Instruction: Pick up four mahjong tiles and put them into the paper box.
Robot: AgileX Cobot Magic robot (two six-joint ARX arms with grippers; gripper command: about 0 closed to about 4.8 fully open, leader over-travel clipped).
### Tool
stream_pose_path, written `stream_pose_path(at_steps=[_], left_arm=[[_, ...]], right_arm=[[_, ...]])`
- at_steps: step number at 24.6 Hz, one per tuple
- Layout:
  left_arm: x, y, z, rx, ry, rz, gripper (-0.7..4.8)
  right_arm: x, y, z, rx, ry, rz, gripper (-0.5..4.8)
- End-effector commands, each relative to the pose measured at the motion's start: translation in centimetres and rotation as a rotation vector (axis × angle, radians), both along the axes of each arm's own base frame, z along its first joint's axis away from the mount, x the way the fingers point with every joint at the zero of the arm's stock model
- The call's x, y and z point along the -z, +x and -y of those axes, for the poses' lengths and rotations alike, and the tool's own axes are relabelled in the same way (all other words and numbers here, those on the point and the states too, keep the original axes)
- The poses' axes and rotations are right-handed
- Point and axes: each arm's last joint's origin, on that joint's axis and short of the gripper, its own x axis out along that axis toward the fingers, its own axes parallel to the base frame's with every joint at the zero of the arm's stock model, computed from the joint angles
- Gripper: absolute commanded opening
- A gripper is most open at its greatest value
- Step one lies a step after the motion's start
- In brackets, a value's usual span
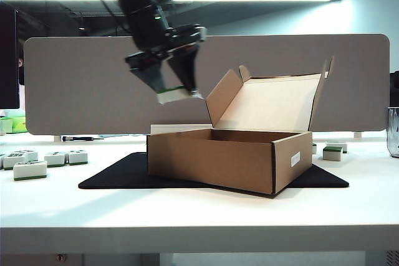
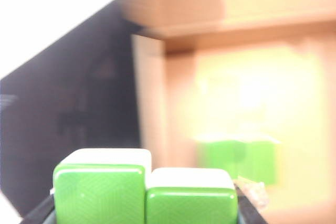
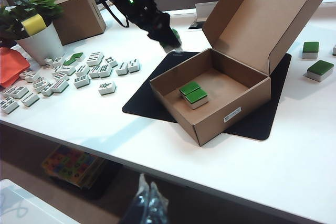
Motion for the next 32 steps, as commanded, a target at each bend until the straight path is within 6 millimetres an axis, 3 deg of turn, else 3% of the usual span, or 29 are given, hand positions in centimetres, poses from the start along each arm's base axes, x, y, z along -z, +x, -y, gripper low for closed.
stream_pose_path(at_steps=[1, 5, 13, 32], left_arm=[[0.4, -2.1, 3.1, 0.059, 0.018, -0.056, 2.64], [2.0, -3.0, 5.4, 0.039, 0.082, -0.074, 2.64], [5.6, -2.3, 6.2, -0.003, 0.129, -0.164, 2.64], [7.1, -2.3, 7.5, -0.020, 0.120, -0.178, 2.65]], right_arm=[[0.0, -0.3, 0.0, 0.001, -0.001, 0.026, -0.01], [0.0, -0.3, 0.0, 0.001, -0.001, 0.026, -0.01], [0.0, -0.3, 0.0, 0.001, -0.001, 0.026, -0.01], [0.0, -0.3, 0.0, 0.001, -0.001, 0.026, -0.01]])
